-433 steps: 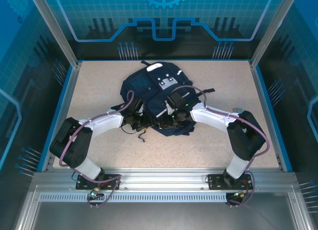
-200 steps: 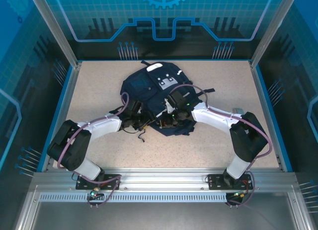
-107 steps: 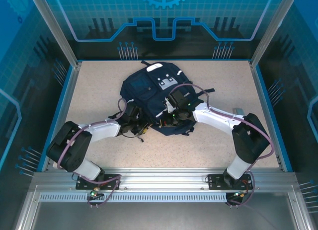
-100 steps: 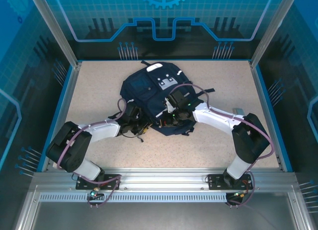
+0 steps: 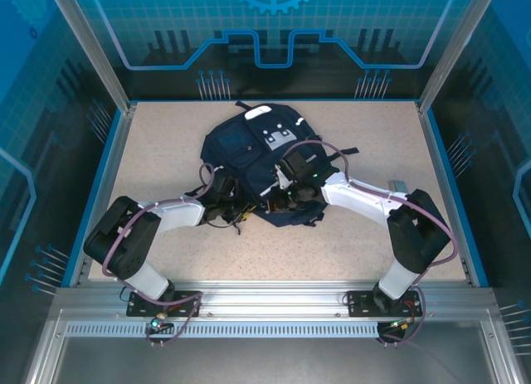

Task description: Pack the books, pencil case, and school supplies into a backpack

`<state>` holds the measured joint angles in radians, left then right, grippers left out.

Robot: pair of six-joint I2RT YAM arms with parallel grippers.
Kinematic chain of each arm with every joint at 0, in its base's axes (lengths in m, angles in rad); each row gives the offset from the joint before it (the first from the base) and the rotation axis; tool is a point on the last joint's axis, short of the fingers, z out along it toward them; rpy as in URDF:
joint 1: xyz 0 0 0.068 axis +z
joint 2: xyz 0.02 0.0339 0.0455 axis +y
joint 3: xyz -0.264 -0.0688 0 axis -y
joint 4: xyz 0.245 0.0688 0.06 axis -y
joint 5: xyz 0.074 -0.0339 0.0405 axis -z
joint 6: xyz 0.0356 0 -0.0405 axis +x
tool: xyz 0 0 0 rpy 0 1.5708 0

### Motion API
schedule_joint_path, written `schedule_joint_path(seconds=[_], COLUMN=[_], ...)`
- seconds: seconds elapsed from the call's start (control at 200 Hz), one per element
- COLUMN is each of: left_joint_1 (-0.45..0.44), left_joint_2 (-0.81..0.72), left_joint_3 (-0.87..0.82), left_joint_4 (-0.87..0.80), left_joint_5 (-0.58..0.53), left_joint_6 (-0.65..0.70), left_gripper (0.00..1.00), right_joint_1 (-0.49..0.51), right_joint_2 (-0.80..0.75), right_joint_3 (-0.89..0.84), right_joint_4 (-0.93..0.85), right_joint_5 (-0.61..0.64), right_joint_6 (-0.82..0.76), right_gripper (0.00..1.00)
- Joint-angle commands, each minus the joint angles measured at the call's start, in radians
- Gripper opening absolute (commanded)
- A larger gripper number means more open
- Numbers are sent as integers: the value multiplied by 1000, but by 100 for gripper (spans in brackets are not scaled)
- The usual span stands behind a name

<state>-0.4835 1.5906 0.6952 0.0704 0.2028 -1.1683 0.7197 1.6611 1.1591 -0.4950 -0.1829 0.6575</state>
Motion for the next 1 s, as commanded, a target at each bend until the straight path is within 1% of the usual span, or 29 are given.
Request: schedule_joint_path(seconds=[0.0,0.115,0.175,0.355,0.475,0.56,0.625,0.705,0.81,0.875,0.91,0.995], left_joint_1=[-3,14,24,51,74,93,112,138,189,212,224,253], left_joint_2=[4,-6,-11,-22,-38,-38,-30,-18,26,40,38,10], left_joint_3=[24,38,34,24,26,48,80,122,206,241,248,254], left_joint_4=[-35,-97,-102,-120,-133,-160,-204,-260,-366,-423,-437,-466], left_joint_5=[-37,-64,-63,-65,-63,-46,-33,-30,1,-7,-8,-15], left_joint_6=[43,99,112,143,169,210,254,330,470,521,535,547], left_gripper=[22,12,9,7,6,6,6,7,14,20,24,39], right_joint_1=[14,3,-6,-74,-126,-122,-104,-66,1,40,59,107], right_joint_2=[-67,-103,-123,-192,-216,-205,-191,-169,-124,-81,-61,3], right_joint_3=[-4,-15,-32,-96,-102,-70,-45,-19,14,38,50,99], right_joint_4=[-91,-175,-207,-267,-319,-327,-314,-268,-188,-120,-86,-13], right_joint_5=[98,211,266,397,477,480,462,390,262,149,115,46], right_joint_6=[10,23,25,57,93,56,25,-27,-75,-94,-92,-74], right_gripper=[0,0,0,0,0,0,0,0,0,0,0,0])
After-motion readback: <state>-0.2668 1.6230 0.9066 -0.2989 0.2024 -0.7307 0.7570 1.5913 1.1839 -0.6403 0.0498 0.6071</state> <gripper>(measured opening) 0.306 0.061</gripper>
